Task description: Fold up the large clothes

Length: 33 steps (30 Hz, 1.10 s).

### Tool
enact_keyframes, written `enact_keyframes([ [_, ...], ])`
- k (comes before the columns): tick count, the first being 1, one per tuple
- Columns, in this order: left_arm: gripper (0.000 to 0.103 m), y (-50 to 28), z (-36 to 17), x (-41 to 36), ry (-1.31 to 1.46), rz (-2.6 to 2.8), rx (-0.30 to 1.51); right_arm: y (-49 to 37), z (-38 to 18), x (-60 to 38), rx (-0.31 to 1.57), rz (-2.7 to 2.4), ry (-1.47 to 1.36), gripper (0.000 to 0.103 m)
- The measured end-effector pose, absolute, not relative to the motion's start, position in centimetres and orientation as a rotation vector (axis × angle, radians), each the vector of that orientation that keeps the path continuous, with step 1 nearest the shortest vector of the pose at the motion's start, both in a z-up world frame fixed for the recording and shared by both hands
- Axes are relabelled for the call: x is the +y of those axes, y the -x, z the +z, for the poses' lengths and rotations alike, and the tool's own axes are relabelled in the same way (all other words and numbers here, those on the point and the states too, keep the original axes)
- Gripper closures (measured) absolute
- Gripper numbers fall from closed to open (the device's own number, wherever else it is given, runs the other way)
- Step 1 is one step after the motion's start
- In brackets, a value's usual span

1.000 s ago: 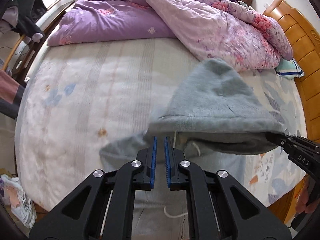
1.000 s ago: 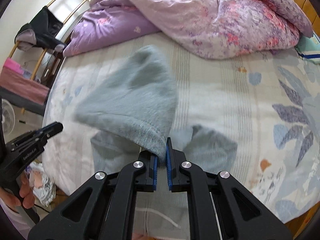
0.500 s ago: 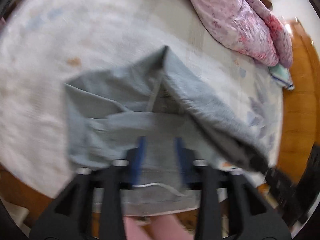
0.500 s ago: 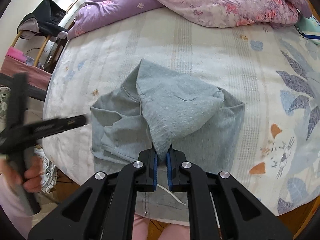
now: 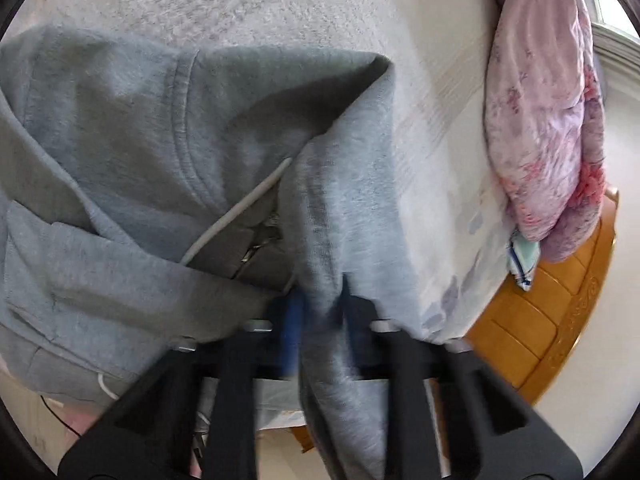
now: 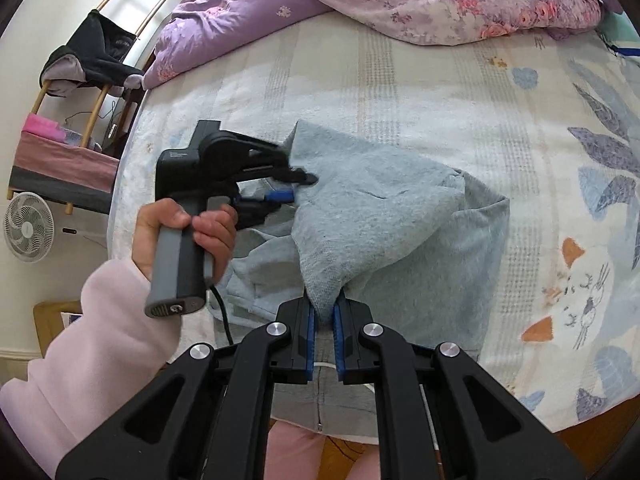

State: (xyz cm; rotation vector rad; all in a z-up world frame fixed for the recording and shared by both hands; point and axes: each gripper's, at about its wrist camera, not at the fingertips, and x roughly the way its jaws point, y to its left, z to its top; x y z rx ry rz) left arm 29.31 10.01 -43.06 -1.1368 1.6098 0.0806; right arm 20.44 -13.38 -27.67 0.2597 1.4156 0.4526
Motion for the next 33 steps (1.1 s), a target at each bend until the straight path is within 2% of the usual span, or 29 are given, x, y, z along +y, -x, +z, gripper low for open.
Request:
enact_keyframes([
  [3, 0.095, -29.5, -40.9, 9.9, 1.045, 0.087, 1.569, -20.5, -27.7, -13.8, 1.423, 0.439, -0.273, 0.096],
  [7, 0.095, -28.1, -35.5, 10.5, 0.865, 0.082, 1.513, -20.4, -27.2, -14.2, 1.408, 0.416, -0.210, 0.096],
  [12, 0.095, -23.3, -29.5, 11.2, 0.627, 0.118, 1.516, -19.5, -27.6, -14.7, 1.440, 0.436, -0.185, 0.096],
  [15, 0.095, -19.9, -27.6, 11.2, 0.469, 0.146, 1.528, -18.2, -28.4, -14.3, 1.478, 0.452, -0.137, 0.096],
  [20, 0.095, -14.1, -28.7, 11.6, 0.339, 0.165, 1.593, -14.8, -30.6, -12.4, 1.558, 0.504, -0.074, 0.096],
  [33, 0.095, -4.3, -37.4, 13.2, 0.429, 0.246, 1.788, -6.7, -41.1, -10.0, 1.829, 0.429, -0.064, 0.096],
])
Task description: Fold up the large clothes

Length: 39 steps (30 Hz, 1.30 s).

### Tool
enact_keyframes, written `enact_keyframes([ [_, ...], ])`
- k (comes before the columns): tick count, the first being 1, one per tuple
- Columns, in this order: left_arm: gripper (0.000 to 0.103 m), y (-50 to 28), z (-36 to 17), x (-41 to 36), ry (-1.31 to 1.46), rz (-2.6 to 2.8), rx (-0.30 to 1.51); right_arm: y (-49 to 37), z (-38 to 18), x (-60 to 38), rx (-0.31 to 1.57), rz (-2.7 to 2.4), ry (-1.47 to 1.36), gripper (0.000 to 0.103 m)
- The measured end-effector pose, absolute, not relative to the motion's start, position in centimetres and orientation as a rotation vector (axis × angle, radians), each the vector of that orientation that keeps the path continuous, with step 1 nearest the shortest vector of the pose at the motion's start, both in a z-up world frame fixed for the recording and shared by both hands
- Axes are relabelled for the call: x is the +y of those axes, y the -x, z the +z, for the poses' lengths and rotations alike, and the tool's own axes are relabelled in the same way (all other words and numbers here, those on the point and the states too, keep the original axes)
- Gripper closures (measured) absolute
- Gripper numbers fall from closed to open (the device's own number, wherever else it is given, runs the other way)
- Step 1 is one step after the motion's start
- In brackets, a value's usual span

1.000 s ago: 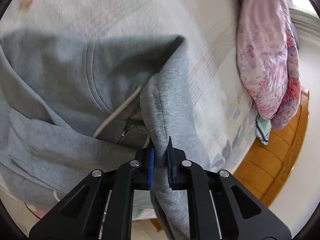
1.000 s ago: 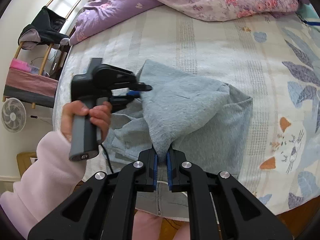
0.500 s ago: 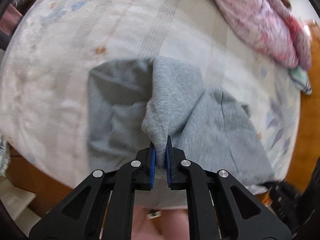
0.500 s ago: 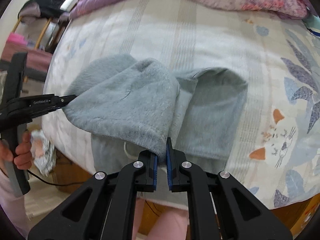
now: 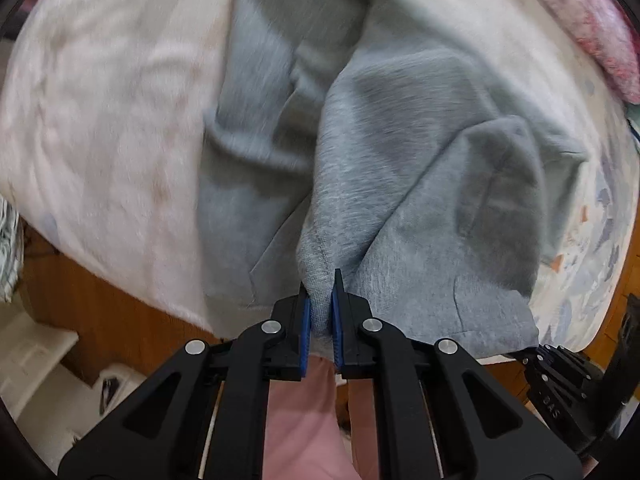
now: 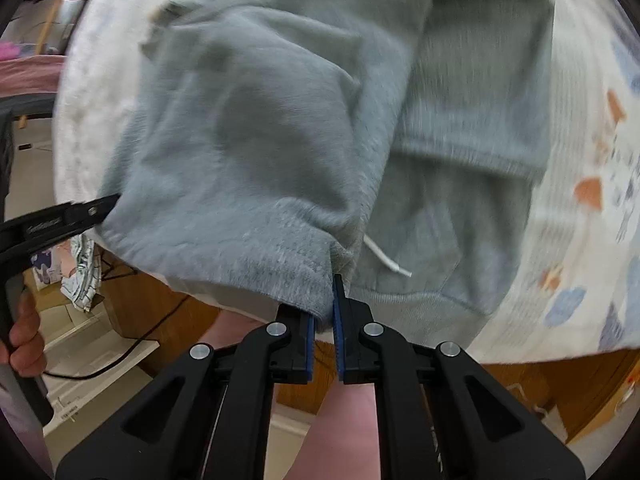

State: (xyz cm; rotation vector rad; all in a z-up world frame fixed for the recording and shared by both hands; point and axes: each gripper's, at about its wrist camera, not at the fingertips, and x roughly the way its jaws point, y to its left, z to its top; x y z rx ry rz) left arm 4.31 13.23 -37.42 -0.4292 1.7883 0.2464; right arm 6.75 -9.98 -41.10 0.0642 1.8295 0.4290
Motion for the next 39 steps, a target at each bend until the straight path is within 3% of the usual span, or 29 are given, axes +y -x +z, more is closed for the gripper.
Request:
enact_keyframes([
  [8, 0.092, -2.1, -42.9, 13.2, 0.446, 0.220, 1.872, -5.6, -45.2, -9.9, 1.864, 0.346, 0.086, 0.095],
  [11, 0.092, -2.4, -42.6, 12.4, 0.457, 0.193, 1.868, -7.0, -43.8, -12.0, 1.828, 0.269, -0.017, 0.095],
  [15, 0.089, -3.0, -41.7, 11.4, 0.423, 0.145, 1.842, -8.1, -41.7, -12.3, 1.735, 0.265, 0.089, 0.094],
  [18, 0.089, -2.5, -43.4, 11.1, 0.294, 0.183, 1.892, -6.6, -44.8, -11.2, 1.919, 0.337, 0.152, 0.076],
  [20, 0.087, -2.1, -43.5, 11.3, 0.326, 0.161, 1.916, -5.8, -45.7, -11.4, 2.008, 0.313, 0.172, 0.073],
  [21, 0.073, -2.1, -43.1, 11.5, 0.311, 0.128, 1.931, -5.8, -45.3, -11.9, 2.016, 0.326, 0.107, 0.059],
  [22, 0.046, -2.1, -42.6, 11.6, 0.274, 0.110, 1.933, -6.0, -45.0, -12.4, 2.026, 0.338, 0.069, 0.035],
  [23, 0.036, -2.1, -41.9, 11.7, 0.229, 0.097, 1.919, -6.2, -44.6, -13.0, 2.035, 0.335, 0.043, 0.028],
  [26, 0.032, -2.2, -40.5, 12.9, 0.169, 0.059, 1.925, -7.5, -42.6, -15.4, 2.018, 0.281, -0.038, 0.026],
  [30, 0.035, -4.3, -38.0, 14.6, 0.285, 0.058, 1.856, -10.7, -39.2, -17.5, 1.860, 0.258, -0.186, 0.029],
  [31, 0.062, -4.8, -37.4, 14.7, 0.299, 0.064, 1.824, -11.9, -38.3, -17.1, 1.806, 0.283, -0.193, 0.047],
  [32, 0.078, -5.7, -36.9, 14.6, 0.313, 0.069, 1.785, -12.7, -37.9, -16.7, 1.775, 0.289, -0.184, 0.061],
  [33, 0.090, -6.7, -36.8, 14.5, 0.325, 0.071, 1.768, -13.9, -37.9, -16.1, 1.760, 0.275, -0.176, 0.086],
  [34, 0.091, -7.6, -36.9, 14.4, 0.353, 0.071, 1.751, -14.3, -38.3, -15.8, 1.763, 0.270, -0.200, 0.095],
  [39, 0.095, -11.3, -38.8, 10.9, 0.500, -0.068, 1.748, -15.7, -41.4, -11.2, 1.827, 0.446, -0.395, 0.096],
])
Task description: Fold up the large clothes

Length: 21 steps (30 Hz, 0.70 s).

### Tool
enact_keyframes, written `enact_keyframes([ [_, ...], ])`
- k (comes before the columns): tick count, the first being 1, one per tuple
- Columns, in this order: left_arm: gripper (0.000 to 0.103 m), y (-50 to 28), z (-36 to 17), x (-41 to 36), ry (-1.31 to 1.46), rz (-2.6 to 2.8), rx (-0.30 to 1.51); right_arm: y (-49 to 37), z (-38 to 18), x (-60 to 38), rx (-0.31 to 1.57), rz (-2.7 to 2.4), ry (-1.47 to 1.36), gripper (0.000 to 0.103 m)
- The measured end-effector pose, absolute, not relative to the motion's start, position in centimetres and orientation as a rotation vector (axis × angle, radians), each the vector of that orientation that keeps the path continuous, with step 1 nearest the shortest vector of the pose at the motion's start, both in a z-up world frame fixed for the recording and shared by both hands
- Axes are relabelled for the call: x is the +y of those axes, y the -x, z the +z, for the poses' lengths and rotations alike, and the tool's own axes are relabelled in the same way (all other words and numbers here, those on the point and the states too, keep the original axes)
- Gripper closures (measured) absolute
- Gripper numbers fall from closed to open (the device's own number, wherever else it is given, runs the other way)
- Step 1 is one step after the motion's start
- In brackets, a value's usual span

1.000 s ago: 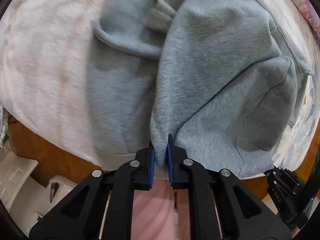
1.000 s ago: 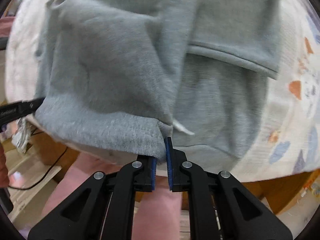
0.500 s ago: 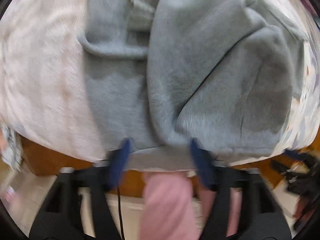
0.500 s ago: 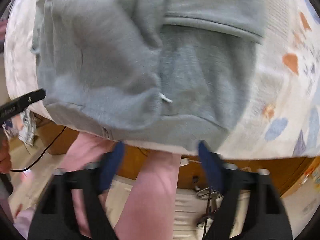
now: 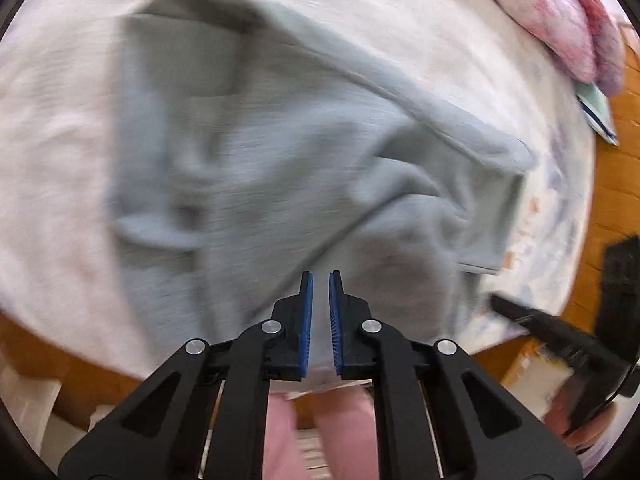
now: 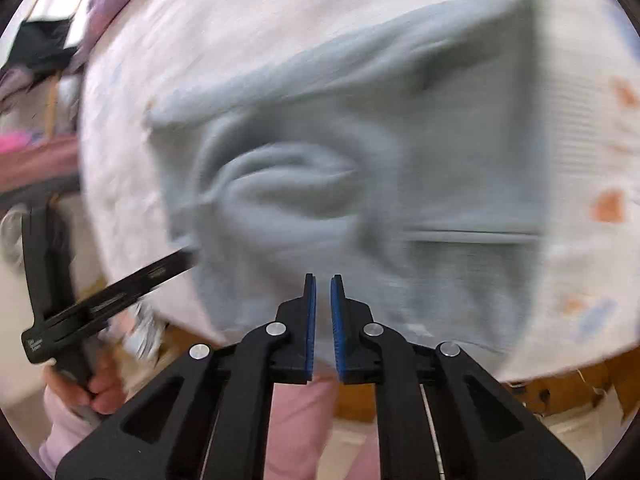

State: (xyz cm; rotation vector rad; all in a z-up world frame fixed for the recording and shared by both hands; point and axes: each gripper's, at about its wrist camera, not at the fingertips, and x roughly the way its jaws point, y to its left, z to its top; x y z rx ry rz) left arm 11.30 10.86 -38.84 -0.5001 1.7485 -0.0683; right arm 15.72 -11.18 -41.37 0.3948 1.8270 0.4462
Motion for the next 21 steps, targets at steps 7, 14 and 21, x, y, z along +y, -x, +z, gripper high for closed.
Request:
enact_keyframes([
  [7, 0.098, -11.2, -47.0, 7.8, 0.410, 0.074, 1.866, -16.2, -51.5, -9.0, 1.934, 0.246, -0.381, 0.099],
  [14, 0.093, -13.4, -40.9, 10.9, 0.428, 0.066, 1.798, -18.4, -47.3, -12.6, 1.946, 0.260, -0.574, 0.075],
  [21, 0.065, -18.3, -37.5, 17.5, 0.486, 0.191, 1.678, -23.7, -43.9, -19.4, 1.794, 0.086, -0.660, 0.037],
])
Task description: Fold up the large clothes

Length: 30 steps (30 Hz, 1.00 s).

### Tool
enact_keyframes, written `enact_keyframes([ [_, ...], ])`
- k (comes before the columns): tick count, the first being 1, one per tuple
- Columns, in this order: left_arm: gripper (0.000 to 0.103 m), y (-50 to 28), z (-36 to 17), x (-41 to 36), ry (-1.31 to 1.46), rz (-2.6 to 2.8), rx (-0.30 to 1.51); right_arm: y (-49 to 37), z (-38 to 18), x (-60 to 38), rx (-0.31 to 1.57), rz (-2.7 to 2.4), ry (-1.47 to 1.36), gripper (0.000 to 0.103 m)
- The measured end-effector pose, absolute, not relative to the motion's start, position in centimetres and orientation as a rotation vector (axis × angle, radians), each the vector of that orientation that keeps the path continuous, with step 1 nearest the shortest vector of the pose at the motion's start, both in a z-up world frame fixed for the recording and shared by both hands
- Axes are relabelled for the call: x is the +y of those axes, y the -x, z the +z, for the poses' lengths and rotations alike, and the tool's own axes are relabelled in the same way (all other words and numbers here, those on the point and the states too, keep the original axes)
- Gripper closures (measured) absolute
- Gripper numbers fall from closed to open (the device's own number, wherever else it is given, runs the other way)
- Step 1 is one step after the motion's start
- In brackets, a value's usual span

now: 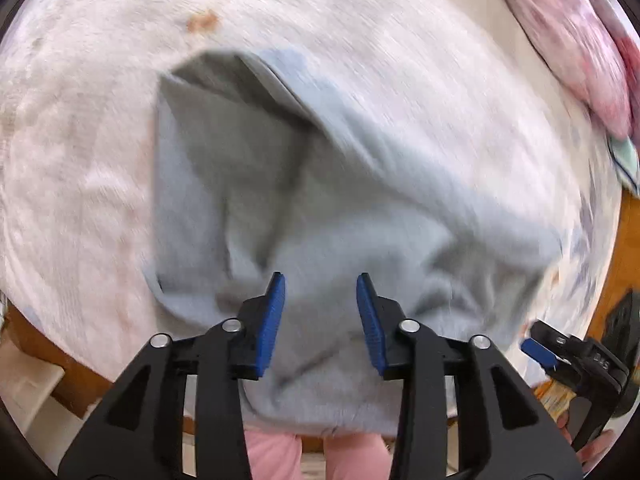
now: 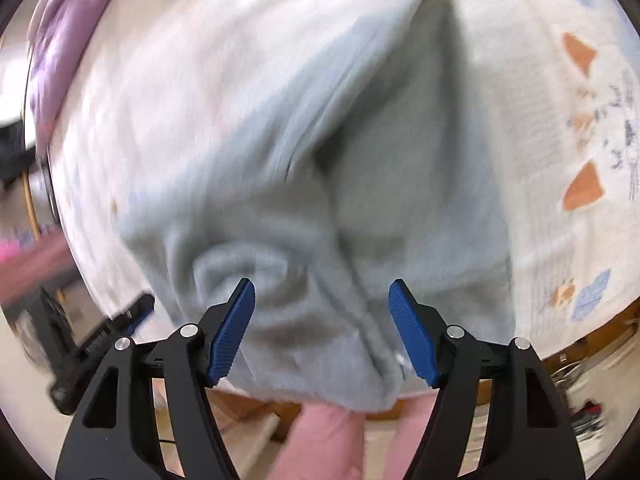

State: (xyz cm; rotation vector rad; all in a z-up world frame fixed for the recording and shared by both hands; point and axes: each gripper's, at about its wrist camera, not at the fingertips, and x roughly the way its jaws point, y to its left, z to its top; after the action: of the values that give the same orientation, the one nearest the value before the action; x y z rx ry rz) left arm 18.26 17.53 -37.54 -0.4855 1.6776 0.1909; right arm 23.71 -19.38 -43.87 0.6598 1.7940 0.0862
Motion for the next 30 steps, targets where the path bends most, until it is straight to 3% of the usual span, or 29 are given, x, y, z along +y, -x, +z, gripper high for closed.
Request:
enact_keyframes([
  [6, 0.065, -21.8, -41.1, 22.4, 0.701, 0.275, 1.598, -28.1, -47.2, -19.6, 1.750, 0.137, -0.716, 0.037],
  [7, 0.065, -22.1, -41.7, 22.8, 0.768, 0.257, 1.575, -28.5, -47.6, -19.1, 1.754, 0.165, -0.718, 0.041],
  [8, 0.067, -22.7, -42.4, 22.8, 0.812, 0.220, 1.568, -29.1, -47.6, -18.6, 1.743, 0.181, -0.701, 0.049],
  [10, 0.084, -23.5, -43.4, 22.0, 0.772, 0.178, 1.598, -30.1, -47.5, -18.2, 1.739, 0.198, -0.649, 0.098],
  [13, 0.091, -24.5, -43.5, 21.9, 0.740, 0.171, 1.618, -30.3, -47.4, -19.3, 1.739, 0.123, -0.683, 0.099],
  [19, 0.092, -26.1, -40.4, 22.3, 0.737, 0.176, 1.547, -36.4, -46.6, -21.2, 1.660, 0.134, -0.694, 0.100],
  [26, 0.091, -27.9, -45.5, 23.1, 0.720, 0.269, 1.604, -37.0, -50.8, -18.0, 1.759, 0.102, -0.468, 0.098],
  [29, 0.084, -27.7, -44.5, 22.8, 0.659, 0.237, 1.583, -35.8, -50.7, -18.7, 1.739, 0.094, -0.518, 0.086],
  [30, 0.074, -27.5, -44.0, 22.4, 0.644, 0.227, 1.578, -35.5, -50.2, -18.8, 1.730, 0.093, -0.533, 0.072],
])
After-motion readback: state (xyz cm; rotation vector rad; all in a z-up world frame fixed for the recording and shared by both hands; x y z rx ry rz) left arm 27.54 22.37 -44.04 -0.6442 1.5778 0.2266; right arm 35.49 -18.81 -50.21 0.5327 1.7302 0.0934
